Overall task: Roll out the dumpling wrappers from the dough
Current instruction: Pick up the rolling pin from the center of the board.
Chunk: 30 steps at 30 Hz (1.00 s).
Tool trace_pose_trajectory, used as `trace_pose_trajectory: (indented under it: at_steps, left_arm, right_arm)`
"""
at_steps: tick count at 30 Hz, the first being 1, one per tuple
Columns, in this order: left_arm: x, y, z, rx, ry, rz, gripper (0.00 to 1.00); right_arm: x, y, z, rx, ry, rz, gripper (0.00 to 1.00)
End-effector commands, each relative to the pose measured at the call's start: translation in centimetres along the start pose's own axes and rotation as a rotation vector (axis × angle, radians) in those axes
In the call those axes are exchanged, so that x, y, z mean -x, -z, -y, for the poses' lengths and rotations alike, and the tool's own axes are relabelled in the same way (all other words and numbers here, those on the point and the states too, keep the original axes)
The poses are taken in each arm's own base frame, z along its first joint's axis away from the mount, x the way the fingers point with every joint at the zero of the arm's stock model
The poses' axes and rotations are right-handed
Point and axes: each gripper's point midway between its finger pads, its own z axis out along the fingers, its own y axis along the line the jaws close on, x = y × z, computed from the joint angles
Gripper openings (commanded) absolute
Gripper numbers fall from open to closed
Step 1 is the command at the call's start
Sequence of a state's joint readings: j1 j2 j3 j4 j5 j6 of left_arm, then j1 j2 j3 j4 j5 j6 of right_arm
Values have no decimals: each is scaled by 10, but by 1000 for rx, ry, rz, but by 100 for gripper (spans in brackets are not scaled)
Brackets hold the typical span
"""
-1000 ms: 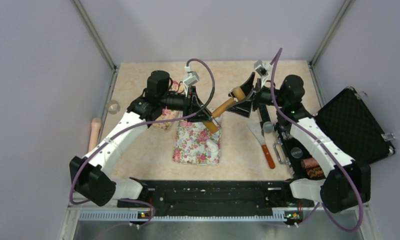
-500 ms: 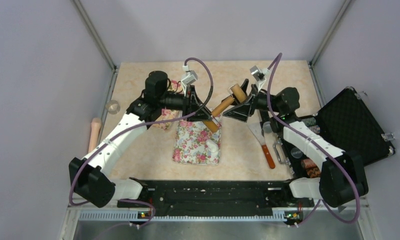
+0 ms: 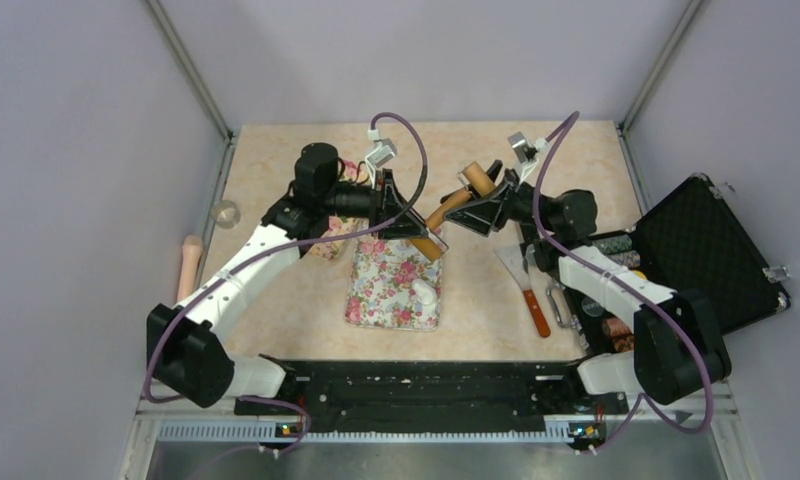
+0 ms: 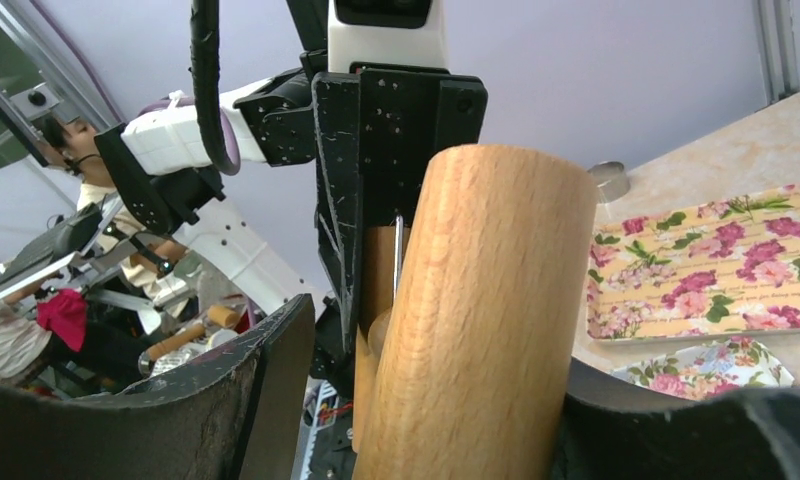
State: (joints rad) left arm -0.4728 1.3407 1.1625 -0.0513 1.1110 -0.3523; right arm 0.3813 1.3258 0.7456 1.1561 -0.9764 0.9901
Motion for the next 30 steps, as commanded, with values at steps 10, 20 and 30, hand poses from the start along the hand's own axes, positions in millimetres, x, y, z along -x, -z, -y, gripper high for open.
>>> trace_pose_trajectory:
  at_steps: [10,20,30]
  left_arm:
    - [11,-5,8,-87,-4,37,0]
    - [1,-11,4,-95,12,22,0]
    - [0,-14,2,-97,12,8,0]
  right_arm:
    - [-3,-19,-17,94,36,24,46]
    - [4,-22,-13,74,-1,79,36]
    - [-5,-27,-12,91,-21,55,29]
